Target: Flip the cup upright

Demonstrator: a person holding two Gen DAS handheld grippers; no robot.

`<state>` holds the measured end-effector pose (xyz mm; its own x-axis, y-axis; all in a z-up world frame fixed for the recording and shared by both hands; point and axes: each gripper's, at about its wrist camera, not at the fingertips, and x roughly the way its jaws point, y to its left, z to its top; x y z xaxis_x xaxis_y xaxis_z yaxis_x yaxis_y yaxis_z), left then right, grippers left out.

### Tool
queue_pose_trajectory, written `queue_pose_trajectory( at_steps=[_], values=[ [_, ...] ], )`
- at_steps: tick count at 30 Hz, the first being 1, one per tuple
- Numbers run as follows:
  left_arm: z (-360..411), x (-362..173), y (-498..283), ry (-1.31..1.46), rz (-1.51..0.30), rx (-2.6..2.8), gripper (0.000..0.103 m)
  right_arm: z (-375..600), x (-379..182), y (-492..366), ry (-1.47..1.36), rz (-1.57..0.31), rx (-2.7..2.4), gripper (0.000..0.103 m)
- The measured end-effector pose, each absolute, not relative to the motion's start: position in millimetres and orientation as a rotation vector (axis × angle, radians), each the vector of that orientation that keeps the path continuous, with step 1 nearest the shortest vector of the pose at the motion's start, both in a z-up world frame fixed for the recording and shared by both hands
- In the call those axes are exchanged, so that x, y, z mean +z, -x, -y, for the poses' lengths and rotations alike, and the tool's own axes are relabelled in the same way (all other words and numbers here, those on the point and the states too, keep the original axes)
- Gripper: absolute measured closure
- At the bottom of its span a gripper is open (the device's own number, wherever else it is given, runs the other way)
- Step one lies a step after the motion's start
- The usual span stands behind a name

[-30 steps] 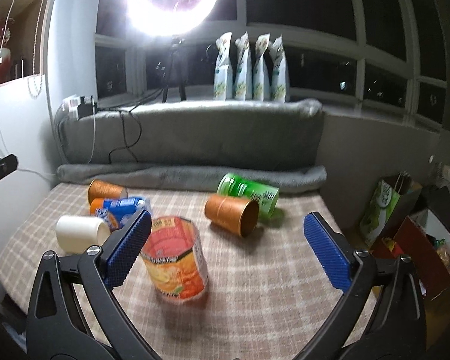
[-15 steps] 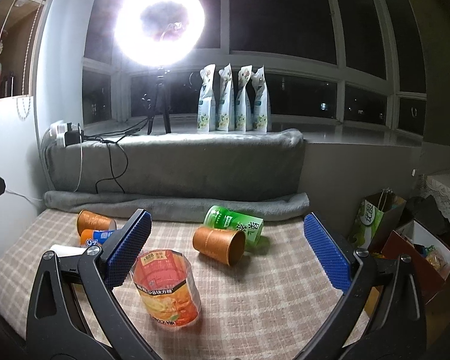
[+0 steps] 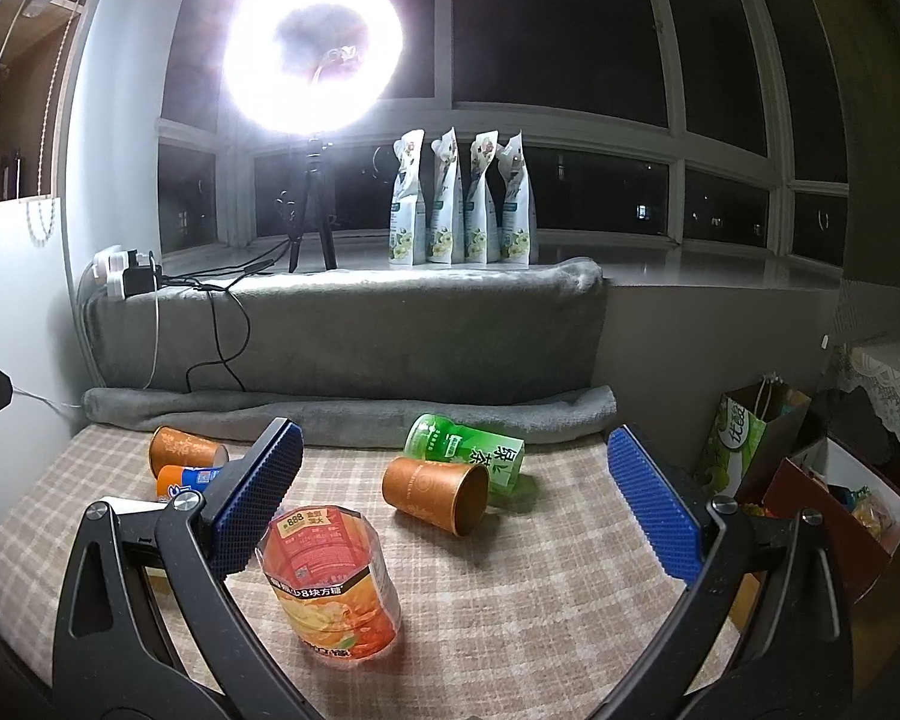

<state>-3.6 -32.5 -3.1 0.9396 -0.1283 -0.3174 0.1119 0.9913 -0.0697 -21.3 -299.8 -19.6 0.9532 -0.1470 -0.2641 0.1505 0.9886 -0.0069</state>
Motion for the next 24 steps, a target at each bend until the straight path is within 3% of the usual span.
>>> queue_pose_trajectory(
  at_steps=[24],
  values=[
    [33.8,-4.4,2.2,0.043,-0.331,-0.123,0.018,298.8,-20.1,20.0,-0.015,-0.269,-0.152,0.0]
  ],
)
